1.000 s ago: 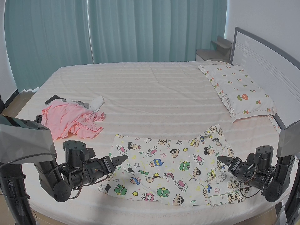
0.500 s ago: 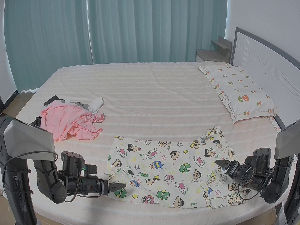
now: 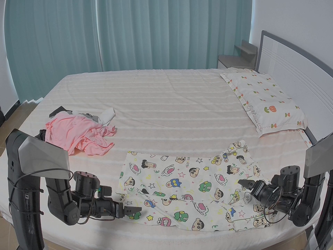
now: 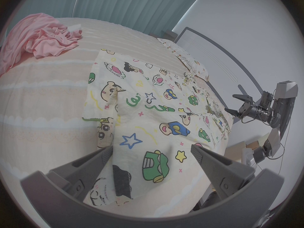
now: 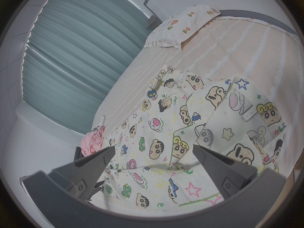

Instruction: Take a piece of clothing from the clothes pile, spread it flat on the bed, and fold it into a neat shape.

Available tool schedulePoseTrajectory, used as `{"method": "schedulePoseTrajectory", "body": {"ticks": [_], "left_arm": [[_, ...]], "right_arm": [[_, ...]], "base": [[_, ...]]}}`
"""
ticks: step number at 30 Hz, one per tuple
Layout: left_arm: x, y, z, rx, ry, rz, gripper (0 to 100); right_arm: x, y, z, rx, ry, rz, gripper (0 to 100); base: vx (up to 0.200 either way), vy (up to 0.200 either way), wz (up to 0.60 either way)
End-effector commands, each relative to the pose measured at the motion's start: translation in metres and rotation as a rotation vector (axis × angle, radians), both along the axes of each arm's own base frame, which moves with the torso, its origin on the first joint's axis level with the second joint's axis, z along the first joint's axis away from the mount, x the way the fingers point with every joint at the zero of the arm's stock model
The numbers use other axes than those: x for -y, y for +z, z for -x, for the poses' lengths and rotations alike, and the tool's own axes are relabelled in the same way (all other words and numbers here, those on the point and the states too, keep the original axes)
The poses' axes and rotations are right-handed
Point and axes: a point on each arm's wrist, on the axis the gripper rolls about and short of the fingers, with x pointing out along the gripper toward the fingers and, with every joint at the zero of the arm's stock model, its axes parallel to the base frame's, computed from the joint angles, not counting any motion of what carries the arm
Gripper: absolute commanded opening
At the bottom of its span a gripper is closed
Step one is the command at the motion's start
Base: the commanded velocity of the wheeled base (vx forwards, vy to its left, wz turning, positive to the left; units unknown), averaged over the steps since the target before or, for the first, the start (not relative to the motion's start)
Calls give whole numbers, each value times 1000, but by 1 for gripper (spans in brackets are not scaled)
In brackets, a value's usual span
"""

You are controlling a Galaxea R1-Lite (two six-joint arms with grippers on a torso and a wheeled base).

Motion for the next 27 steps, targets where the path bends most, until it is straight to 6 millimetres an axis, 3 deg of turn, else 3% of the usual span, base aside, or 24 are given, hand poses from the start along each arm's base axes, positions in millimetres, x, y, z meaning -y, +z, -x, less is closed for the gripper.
{"method": "schedulePoseTrajectory", "body": {"ticks": [1, 12, 13, 27], "left_arm": [[-1, -3, 0, -10, 5, -2, 100], [-5, -6, 6, -16, -14, -36, 100], [-5, -6, 7, -23, -15, -38, 0], [-21, -4, 28, -41, 5, -135, 0]], "right_arm": [[-1, 1, -1, 16, 2, -5, 100], [0, 1, -1, 15, -1, -5, 100], [0, 1, -1, 15, -1, -5, 100], [0, -4, -3, 1, -5, 2, 100]], "base": [[0, 0, 0], [0, 0, 0], [0, 0, 0], [0, 0, 0]]}}
